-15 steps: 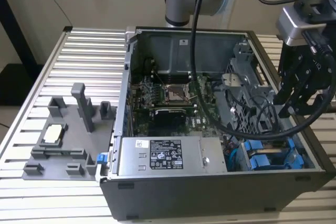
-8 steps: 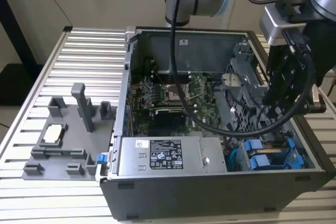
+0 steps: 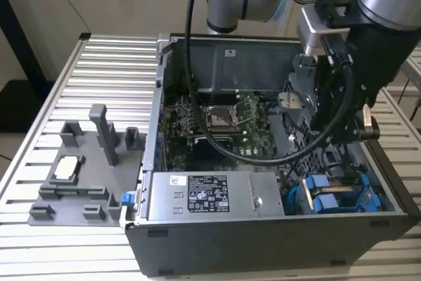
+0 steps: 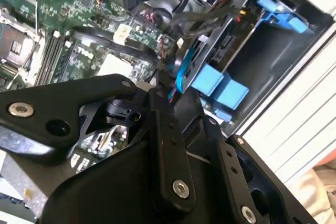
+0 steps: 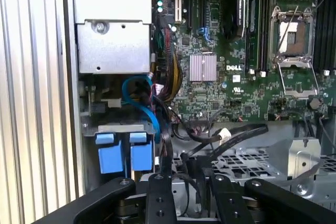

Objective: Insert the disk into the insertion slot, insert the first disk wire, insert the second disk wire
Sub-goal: 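Insert the second disk wire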

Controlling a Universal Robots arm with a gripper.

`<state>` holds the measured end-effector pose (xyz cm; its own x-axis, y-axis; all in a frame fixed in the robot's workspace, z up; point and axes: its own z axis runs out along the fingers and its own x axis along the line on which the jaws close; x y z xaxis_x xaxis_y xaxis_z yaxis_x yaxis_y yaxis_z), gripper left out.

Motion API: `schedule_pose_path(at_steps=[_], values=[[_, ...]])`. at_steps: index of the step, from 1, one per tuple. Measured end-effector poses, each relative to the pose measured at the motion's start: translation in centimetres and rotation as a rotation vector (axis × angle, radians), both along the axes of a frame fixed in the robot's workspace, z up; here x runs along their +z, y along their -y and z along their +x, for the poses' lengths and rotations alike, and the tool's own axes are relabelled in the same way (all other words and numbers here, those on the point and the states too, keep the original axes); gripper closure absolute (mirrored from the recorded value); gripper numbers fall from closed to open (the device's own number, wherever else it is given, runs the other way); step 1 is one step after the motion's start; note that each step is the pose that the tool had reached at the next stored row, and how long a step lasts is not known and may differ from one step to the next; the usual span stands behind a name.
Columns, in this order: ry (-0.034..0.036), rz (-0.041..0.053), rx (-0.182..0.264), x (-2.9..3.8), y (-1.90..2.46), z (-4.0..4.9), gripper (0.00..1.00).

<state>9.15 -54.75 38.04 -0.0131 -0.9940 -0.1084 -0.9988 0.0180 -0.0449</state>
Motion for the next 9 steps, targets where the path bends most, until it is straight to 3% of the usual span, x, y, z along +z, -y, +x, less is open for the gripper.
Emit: schedule_pose_path(at_steps=[3,5,9], values=[[0.0017,-0.0043,0.0,-0.1,-1.17,-0.17,0.67],[0.0051,-0.009,0.004,-0.15,-1.57,-0.18,0.67],[0.0085,-0.0412,0.031,-0.27,-1.72,-0.18,0.67]])
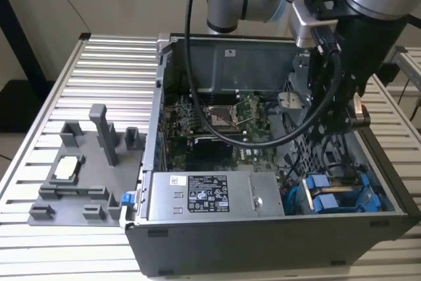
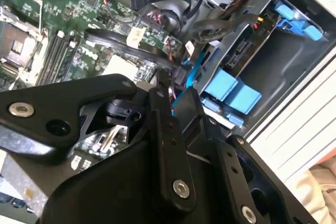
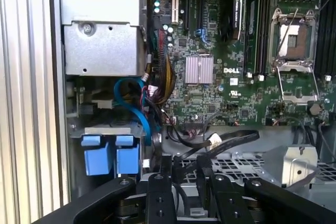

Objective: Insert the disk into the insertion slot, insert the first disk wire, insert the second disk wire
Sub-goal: 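Insert the second disk wire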

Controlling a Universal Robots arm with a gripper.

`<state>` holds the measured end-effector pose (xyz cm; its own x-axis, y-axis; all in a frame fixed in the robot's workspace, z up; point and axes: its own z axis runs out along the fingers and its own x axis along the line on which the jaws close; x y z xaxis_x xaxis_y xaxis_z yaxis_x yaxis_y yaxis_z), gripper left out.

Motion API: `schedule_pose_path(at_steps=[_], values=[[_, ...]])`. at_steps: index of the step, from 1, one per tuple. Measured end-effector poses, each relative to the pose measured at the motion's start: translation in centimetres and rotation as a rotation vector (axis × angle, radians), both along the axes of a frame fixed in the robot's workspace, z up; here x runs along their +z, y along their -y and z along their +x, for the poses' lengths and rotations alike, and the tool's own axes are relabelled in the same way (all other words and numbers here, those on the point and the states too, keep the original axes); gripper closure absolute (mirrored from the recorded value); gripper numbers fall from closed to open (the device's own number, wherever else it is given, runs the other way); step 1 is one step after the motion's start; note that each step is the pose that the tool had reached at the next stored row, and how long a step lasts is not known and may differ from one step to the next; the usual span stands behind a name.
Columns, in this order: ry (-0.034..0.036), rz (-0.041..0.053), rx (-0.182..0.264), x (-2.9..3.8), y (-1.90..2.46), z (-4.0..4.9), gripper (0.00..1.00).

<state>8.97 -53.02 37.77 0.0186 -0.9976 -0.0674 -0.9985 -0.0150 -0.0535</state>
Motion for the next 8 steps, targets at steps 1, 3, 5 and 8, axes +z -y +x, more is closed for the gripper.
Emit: schedule_pose_path(at_steps=[1,3,5,8], values=[[0.0007,-0.0089,0.007,-0.03,-0.04,0.0,0.67],[0.0023,-0.0249,0.02,-0.1,-0.13,0.0,0.67],[0.006,-0.0368,0.033,-0.23,-0.33,-0.03,0.67],[0.0196,-0.0421,0.037,-0.55,-1.09,-0.21,0.67]])
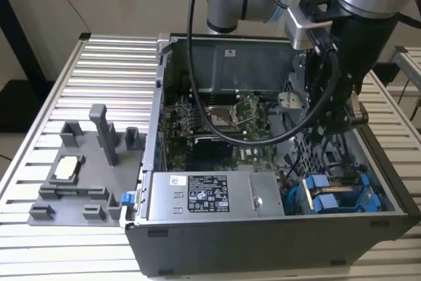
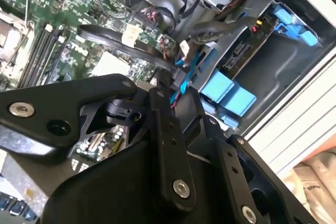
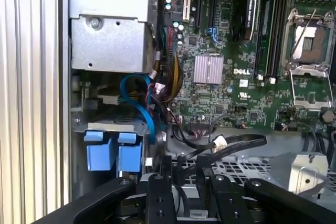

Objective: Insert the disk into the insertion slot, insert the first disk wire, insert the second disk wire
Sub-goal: 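Insert the second disk wire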

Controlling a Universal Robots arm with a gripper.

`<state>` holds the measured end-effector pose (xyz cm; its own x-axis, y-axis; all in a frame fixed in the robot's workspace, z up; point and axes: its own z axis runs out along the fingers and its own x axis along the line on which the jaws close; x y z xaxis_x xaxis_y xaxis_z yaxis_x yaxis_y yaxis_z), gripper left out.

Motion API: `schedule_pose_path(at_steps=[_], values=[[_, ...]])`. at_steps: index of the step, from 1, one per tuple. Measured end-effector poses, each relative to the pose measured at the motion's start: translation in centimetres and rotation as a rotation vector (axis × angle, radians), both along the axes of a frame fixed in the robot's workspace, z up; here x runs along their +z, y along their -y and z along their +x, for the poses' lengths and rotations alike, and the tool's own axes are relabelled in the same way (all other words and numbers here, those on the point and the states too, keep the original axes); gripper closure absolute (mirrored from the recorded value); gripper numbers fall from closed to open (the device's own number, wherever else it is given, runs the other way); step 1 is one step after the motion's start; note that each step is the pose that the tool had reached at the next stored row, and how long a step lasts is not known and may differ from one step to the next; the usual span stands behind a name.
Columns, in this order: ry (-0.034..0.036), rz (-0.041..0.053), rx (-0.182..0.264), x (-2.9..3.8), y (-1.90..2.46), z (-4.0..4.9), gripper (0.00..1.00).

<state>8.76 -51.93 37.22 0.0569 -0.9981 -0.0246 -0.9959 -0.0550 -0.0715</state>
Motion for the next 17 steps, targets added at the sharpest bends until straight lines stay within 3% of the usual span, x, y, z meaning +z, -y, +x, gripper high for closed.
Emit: schedule_pose_path(at_steps=[2,3,5,7,10,14,17], values=[[0.0116,-0.0087,0.002,-0.12,-0.35,-0.12,0.67],[0.0148,-0.0211,0.002,-0.14,-0.36,-0.17,0.67],[0.0211,-0.0577,0.003,-0.13,-0.36,-0.26,0.67],[0.0304,-0.0819,0.003,-0.19,-0.43,-0.49,0.67],[0.0471,-0.0985,0.002,-0.35,-0.66,-0.88,0.67],[0.0722,-0.101,0.001,-0.66,-0.76,-0.99,0.67],[0.0756,-0.1048,0.001,-0.89,-0.79,-1.1,0.67]])
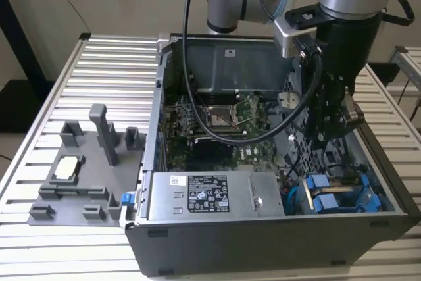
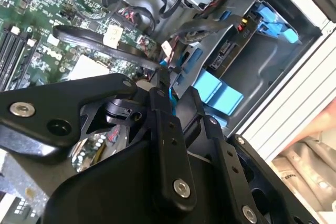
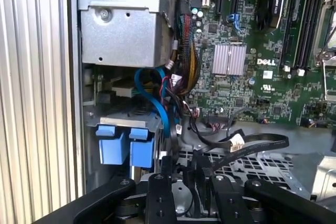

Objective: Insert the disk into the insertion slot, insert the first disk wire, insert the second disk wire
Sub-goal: 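Insert the second disk wire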

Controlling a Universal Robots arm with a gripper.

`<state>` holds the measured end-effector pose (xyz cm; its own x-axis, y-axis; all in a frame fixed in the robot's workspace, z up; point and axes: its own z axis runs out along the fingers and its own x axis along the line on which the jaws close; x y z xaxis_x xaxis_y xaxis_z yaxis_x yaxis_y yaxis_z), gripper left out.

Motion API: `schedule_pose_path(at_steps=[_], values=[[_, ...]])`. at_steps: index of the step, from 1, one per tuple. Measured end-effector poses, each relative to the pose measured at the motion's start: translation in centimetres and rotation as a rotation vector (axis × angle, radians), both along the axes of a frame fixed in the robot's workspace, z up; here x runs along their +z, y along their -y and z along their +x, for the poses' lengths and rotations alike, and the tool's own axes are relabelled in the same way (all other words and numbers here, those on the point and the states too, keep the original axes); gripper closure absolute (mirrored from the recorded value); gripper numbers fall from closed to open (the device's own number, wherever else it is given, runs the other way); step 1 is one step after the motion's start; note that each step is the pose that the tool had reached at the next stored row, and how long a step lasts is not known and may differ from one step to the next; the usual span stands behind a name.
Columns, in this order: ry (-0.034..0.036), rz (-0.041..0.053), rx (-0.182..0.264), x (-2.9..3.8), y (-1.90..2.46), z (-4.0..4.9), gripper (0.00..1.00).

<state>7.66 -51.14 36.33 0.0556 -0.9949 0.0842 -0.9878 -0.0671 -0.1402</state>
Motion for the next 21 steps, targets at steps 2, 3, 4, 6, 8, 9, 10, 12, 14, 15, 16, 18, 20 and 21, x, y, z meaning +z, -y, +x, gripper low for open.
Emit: schedule_pose_path(at_steps=[2,3,4,6,8,9,10,12,14,15,16,18,20,21], values=[[0.0012,-0.001,0.0,-0.07,-0.01,-0.05,0.67],[0.0013,-0.0012,0.0,-0.08,0.0,-0.05,0.67],[0.0015,-0.0015,0.0,-0.08,0.0,-0.06,0.67],[0.0017,-0.0017,0.0,-0.12,-0.01,-0.08,0.67],[0.0019,-0.0019,0.0,-0.13,0.0,-0.09,0.69],[0.0019,-0.002,0.0,-0.14,-0.01,-0.1,0.75],[0.0021,-0.002,0.0,-0.15,-0.01,-0.1,0.82],[0.0022,-0.0021,0.0,-0.19,-0.01,-0.1,0.82],[0.0025,-0.0023,0.0,-0.23,-0.01,-0.11,0.82],[0.0026,-0.0024,0.0,-0.24,-0.01,-0.11,0.82],[0.0025,-0.0025,0.0,-0.25,0.0,-0.11,0.82],[0.0026,-0.0024,0.0,-0.26,-0.01,-0.11,0.84],[0.0026,-0.0024,0.0,-0.26,0.0,-0.11,0.84],[0.0026,-0.0024,0.0,-0.26,-0.01,-0.11,0.84]])
